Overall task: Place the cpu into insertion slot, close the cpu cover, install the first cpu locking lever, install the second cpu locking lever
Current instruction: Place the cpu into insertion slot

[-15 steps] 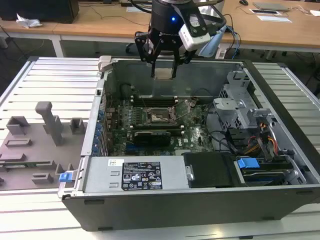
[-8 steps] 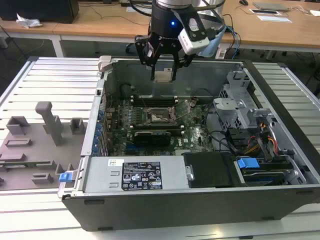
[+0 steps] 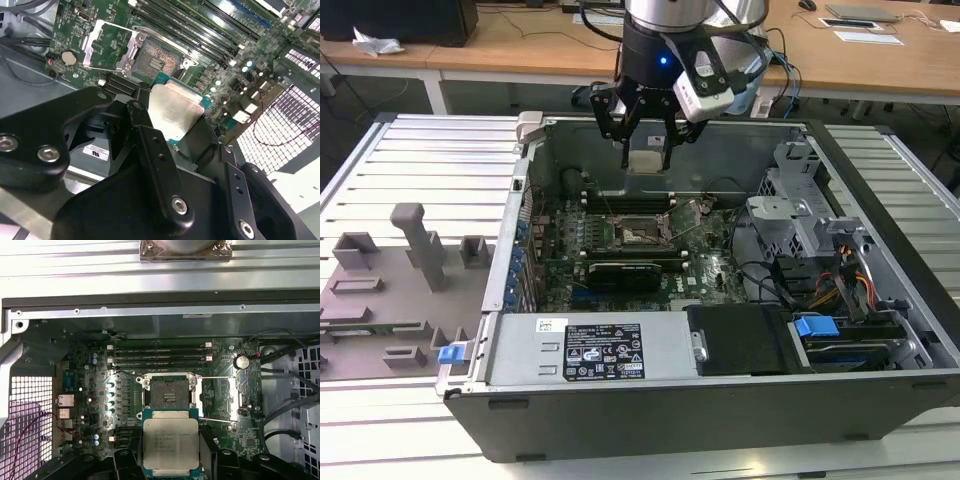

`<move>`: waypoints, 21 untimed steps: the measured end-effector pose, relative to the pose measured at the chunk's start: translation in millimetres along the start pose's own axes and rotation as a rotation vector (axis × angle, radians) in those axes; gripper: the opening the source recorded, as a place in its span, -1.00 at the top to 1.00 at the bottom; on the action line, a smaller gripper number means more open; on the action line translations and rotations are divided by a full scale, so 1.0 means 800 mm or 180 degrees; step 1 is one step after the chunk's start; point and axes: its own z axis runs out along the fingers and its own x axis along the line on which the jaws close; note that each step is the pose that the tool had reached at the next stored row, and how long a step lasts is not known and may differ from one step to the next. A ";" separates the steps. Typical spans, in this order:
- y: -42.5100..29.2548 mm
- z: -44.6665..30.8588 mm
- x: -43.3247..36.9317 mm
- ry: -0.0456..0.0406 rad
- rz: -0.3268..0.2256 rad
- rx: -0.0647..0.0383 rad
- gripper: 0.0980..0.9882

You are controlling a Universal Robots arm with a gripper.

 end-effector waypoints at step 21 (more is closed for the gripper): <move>-0.0009 0.0108 0.000 -0.0123 0.1514 -0.0022 0.00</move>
